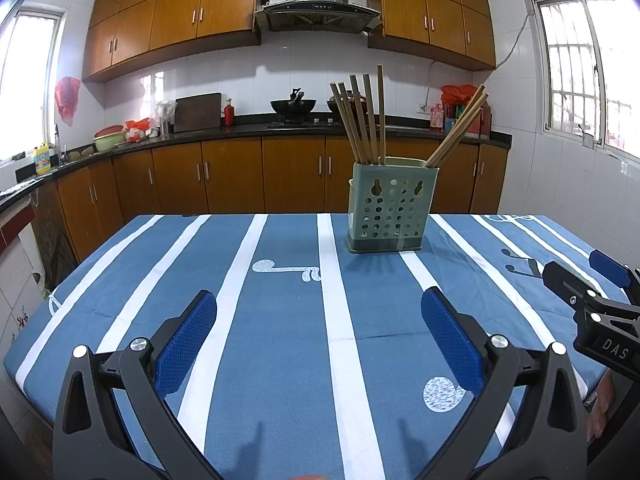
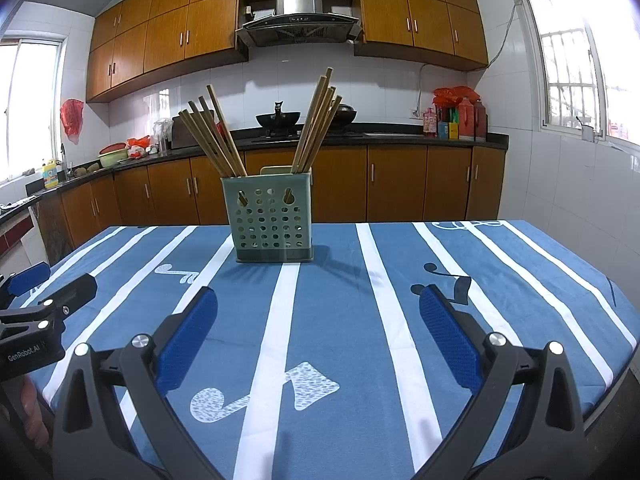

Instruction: Organize utensils

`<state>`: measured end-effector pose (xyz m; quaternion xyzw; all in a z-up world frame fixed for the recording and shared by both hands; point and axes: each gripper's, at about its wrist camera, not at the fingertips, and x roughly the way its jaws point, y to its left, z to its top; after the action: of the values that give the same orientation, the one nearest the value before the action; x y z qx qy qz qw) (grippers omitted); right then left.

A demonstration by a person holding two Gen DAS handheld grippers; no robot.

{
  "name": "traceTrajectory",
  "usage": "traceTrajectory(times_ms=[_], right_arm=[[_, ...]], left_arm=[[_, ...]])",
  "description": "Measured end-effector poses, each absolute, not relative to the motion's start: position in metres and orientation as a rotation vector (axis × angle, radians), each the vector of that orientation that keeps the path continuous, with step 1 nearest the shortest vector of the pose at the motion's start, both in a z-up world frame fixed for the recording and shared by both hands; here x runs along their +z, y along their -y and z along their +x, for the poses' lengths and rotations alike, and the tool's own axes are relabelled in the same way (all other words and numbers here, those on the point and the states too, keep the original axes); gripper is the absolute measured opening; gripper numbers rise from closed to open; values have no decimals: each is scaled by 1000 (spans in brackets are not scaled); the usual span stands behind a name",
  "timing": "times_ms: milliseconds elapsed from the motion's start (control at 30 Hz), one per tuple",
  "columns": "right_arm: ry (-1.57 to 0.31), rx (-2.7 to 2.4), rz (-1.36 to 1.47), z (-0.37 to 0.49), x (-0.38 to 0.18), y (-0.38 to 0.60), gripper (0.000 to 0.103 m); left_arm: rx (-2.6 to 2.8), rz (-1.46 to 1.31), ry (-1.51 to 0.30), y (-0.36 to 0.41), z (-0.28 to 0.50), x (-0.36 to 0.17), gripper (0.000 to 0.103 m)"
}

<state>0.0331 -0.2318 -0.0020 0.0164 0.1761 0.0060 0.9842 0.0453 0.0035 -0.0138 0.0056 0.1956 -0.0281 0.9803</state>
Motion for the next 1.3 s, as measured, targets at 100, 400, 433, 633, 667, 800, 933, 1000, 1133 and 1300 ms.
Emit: traceTrajectory(times_ms=[100,400,433,633,667,800,933,1000,1133,1300], right_arm=[[-355,13,33,33,-2,232,99],[-356,12,33,33,-2,232,99],[-355,12,33,33,-2,232,99],[-356,11,34,32,-2,232,99],[-356,12,34,33,-2,232,99],[-356,12,33,33,-1,232,99],[-357,12,34,32,-2,232,99],[-357,12,34,32,-2,232,99],[-358,12,33,32,-1,232,99],[-358,12,33,32,-1,232,99]], left_arm=[[-57,12,-395,-3,45,-14,101],[-57,12,-397,-3,46,-15,101],[-57,13,-397,-3,46,-15,101],[-58,13,-397,-3,46,-15,101],[-57,13,-397,-3,46,-15,101],[-57,13,-397,-3,46,-14,101],[-58,13,-399,-3,47,-15,101],[-60,14,-400,-2,47,-18,101],[-60,14,-401,-3,47,-19,101],[-61,15,-403,-2,46,-20,101]])
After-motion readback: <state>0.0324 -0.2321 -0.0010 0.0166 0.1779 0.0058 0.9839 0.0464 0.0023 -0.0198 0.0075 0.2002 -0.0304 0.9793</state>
